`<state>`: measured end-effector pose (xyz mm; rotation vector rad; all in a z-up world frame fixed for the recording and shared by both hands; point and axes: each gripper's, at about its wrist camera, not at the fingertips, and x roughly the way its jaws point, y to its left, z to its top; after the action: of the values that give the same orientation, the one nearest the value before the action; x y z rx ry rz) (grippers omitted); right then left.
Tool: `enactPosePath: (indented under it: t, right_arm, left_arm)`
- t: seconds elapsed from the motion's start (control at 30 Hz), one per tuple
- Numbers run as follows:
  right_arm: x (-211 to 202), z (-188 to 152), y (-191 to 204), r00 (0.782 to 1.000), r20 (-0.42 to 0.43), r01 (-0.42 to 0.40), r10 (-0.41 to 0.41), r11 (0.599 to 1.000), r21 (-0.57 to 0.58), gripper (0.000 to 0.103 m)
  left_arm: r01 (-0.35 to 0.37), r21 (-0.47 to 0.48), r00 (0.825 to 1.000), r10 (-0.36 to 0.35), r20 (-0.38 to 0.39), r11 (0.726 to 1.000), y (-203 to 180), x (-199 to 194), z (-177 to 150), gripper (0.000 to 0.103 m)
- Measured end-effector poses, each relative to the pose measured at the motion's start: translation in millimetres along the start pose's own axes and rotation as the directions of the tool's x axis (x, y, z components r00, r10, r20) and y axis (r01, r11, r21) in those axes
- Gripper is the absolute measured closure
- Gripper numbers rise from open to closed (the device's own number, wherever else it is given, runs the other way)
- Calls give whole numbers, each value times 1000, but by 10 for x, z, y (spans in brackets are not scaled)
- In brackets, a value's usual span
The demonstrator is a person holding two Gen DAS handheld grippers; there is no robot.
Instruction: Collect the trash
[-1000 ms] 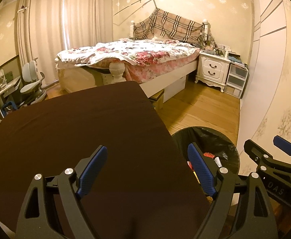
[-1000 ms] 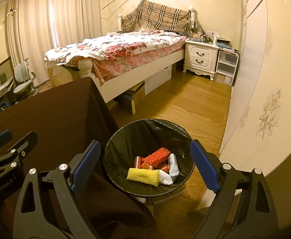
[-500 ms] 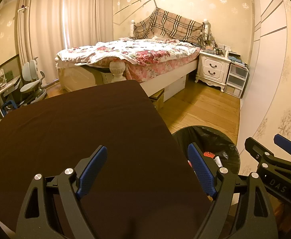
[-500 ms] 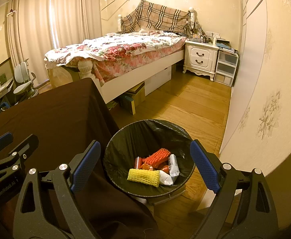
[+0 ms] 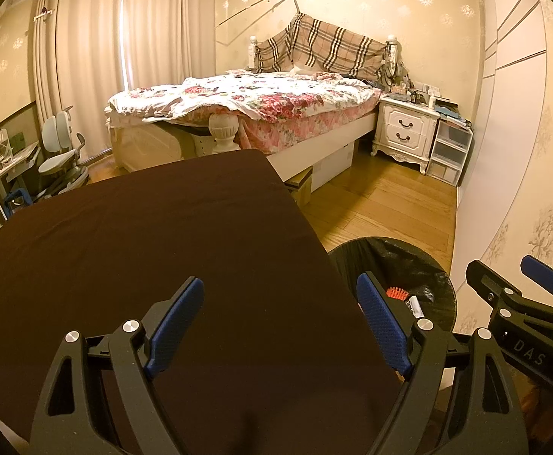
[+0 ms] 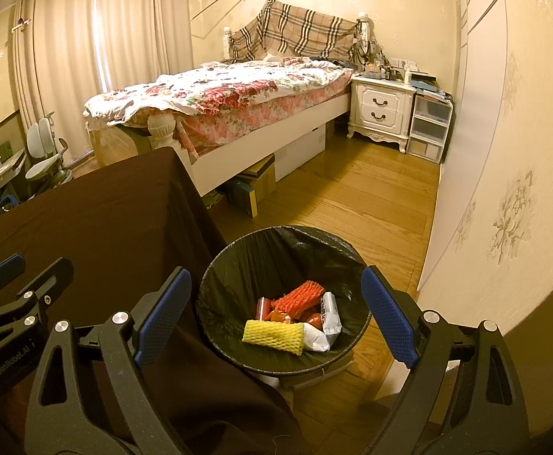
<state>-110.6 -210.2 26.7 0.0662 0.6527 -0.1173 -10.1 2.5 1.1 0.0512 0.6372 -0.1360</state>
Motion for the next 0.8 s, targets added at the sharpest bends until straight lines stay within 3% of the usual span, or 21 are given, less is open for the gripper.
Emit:
enactPosePath:
  t: [0.8]
  right_arm:
    - [2, -1, -4, 1000, 0, -1, 1, 1000, 0, 14]
  left_arm:
    - [2, -2, 1000, -2, -1, 1000, 14, 0, 2, 21]
